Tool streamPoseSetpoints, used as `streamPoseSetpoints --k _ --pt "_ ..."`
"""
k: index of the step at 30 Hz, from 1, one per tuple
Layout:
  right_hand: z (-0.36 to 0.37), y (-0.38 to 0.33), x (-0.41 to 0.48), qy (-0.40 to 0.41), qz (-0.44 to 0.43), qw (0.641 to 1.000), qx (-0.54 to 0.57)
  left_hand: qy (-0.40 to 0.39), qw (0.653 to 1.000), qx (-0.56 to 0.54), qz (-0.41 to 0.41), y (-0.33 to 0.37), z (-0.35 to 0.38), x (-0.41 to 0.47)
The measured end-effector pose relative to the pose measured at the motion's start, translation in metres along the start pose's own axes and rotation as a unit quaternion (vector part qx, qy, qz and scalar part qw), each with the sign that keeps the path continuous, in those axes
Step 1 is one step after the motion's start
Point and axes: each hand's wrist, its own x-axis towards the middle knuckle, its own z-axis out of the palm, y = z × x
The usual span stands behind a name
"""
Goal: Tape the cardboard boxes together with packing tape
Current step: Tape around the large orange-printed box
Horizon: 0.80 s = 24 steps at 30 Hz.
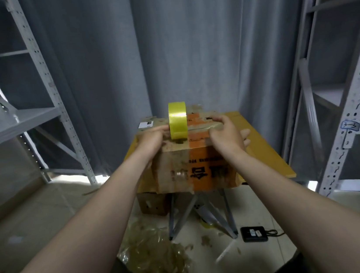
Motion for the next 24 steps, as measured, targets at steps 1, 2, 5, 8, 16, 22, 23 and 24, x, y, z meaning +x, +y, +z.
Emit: streamPoseSetpoints --k 1,2,5,8,16,22,23,24 --pt "0.001 0.002 0.001 -0.001 -0.007 1.000 0.000 -0.007 1.000 0.014 0.002 0.000 0.000 0.001" --pt "0.002 0.003 0.002 0.002 -0.016 1.000 -0.001 -0.017 0.999 0.037 0.007 0.000 0.001 0.003" --pt "0.000 0.009 0.012 0.002 -0.046 0.999 0.006 -0.034 0.987 0.154 0.029 -0.011 -0.001 0.008" --pt "-0.006 0.017 0.025 -0.054 -0.101 0.992 -0.051 -0.034 0.981 0.188 0.041 -0.019 0.000 0.015" --pt "0.017 0.002 0.038 -0.106 -0.238 0.950 -0.172 -0.048 0.948 0.303 0.087 -0.032 0.000 0.034" --pt "0.042 -0.024 0.040 -0.143 -0.165 0.976 0.028 -0.100 0.956 0.239 0.136 -0.044 -0.002 0.040" --pt "0.041 -0.023 0.040 -0.141 -0.163 0.976 0.029 -0.096 0.957 0.240 0.136 -0.045 -0.002 0.041" --pt "0.040 -0.022 0.039 -0.138 -0.168 0.976 0.026 -0.095 0.956 0.243 0.137 -0.045 -0.002 0.042"
